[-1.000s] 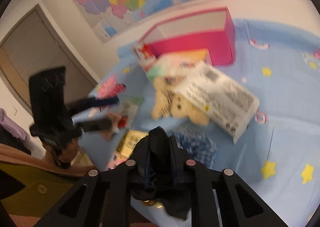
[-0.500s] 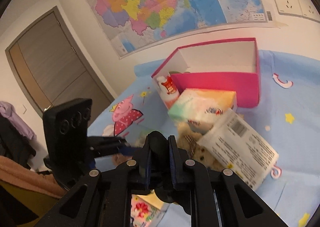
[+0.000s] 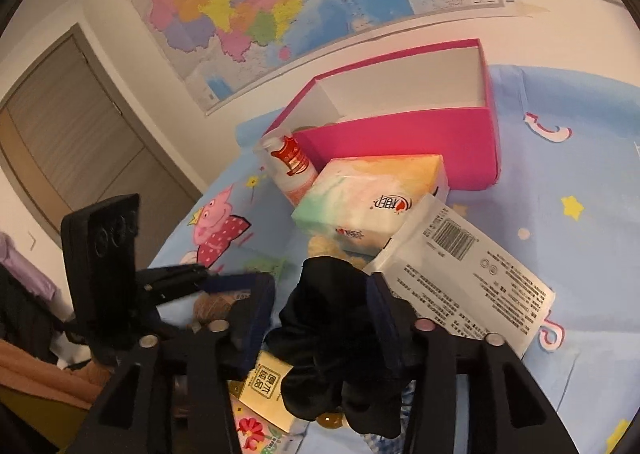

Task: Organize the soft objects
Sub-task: 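Carry the black cloth into the pink box and open the right gripper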

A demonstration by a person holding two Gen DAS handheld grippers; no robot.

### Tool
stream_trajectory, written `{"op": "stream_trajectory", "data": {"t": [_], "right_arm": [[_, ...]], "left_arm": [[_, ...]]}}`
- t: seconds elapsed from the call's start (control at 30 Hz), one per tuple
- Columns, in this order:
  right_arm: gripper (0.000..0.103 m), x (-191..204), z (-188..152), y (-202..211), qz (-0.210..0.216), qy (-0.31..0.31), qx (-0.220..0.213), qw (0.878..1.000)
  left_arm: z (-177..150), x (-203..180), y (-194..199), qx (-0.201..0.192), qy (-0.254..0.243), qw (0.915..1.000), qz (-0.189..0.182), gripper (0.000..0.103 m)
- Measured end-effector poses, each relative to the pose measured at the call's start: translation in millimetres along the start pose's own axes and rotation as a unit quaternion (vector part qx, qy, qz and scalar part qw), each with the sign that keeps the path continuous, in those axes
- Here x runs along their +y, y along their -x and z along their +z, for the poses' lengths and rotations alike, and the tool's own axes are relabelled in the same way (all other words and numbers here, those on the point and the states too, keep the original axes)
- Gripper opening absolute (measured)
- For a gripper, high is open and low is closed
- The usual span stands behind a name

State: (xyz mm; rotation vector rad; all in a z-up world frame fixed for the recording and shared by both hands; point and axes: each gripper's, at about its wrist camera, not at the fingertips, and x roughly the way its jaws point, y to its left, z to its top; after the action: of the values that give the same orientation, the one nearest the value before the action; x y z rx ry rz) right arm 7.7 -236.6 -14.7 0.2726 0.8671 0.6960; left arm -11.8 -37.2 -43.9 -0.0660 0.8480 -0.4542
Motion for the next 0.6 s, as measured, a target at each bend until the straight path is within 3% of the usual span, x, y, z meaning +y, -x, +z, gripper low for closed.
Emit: {"op": "stream_trajectory", "data": {"t": [0.13, 0.2, 0.33, 0.47, 0.53, 0.6], "right_arm": [[0.058, 0, 1, 1, 0.003, 0.002, -0.004, 1.0], [0.062, 0, 0, 1, 0.002, 0.002, -0.005, 1.0], [0.062, -4, -2, -1, 0.005, -0.003, -0.003, 1.0], [0.065, -9, -4, -2, 0.002, -0.01, 0.002, 1.0], [0.069, -10, -6, -2, -0.002, -0.011, 0.006, 1.0], [0.077, -11, -9, -3, -0.005, -0.009, 0.016, 1.0]], "left_arm": [[12, 39, 51, -0.08, 0.05, 0.9938, 0.058, 0.074], [20, 59, 86, -0.136, 0.074, 0.9834, 0.095, 0.077], [25, 83, 127, -0.187, 0.087, 0.9677, 0.145, 0.078], [20, 89, 130, -0.19, 0.086, 0.9647, 0.161, 0.086], [18, 85, 114, -0.168, 0.085, 0.9737, 0.127, 0.086], [14, 70, 98, -0.147, 0.062, 0.9798, 0.121, 0.086]]}}
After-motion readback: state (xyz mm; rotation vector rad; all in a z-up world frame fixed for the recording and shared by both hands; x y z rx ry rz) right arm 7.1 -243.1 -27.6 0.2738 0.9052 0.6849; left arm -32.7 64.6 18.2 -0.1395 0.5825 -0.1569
